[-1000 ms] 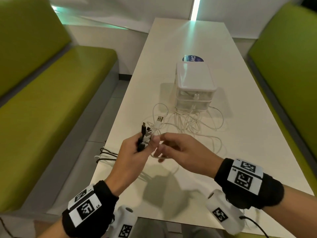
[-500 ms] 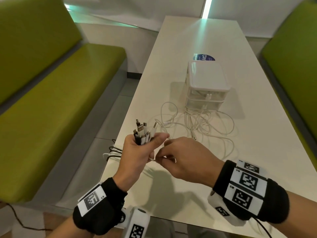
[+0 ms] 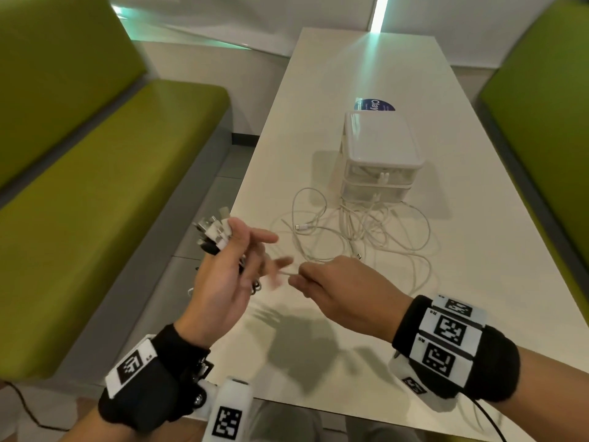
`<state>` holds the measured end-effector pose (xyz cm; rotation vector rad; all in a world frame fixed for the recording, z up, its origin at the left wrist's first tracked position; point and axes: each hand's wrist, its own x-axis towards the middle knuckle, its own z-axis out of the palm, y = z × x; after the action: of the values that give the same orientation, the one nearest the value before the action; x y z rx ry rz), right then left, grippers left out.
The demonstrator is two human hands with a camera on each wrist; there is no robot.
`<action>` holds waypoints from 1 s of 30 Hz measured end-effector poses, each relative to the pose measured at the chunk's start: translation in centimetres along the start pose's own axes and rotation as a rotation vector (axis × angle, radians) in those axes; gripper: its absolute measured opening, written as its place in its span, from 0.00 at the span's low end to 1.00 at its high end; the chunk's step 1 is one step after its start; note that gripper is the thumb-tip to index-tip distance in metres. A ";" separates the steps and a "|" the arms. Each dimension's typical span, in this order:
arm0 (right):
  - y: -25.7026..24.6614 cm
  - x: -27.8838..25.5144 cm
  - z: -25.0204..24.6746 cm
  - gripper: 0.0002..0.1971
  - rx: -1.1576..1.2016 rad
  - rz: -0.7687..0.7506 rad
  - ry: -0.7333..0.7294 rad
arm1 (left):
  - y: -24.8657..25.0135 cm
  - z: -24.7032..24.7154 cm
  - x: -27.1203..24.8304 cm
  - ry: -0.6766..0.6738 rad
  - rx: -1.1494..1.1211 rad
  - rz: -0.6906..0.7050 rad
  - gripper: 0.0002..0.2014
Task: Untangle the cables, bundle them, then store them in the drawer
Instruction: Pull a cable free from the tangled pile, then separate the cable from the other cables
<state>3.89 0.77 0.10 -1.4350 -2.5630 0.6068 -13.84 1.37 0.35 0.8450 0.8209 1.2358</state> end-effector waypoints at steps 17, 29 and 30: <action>3.3 -0.2 -2.0 0.18 -0.239 -0.023 -0.168 | -1.8 2.5 1.5 -0.257 1.447 -0.015 0.21; 5.0 1.1 -2.3 0.18 -0.046 0.093 0.018 | 0.7 -0.4 3.5 0.247 1.275 0.163 0.17; 4.9 1.2 -2.4 0.18 -0.039 0.107 0.024 | 0.4 -0.4 3.4 0.228 1.253 0.225 0.14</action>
<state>7.90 4.72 0.16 -1.5910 -2.5058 0.5531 -13.90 4.80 0.33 1.8380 1.7738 0.9238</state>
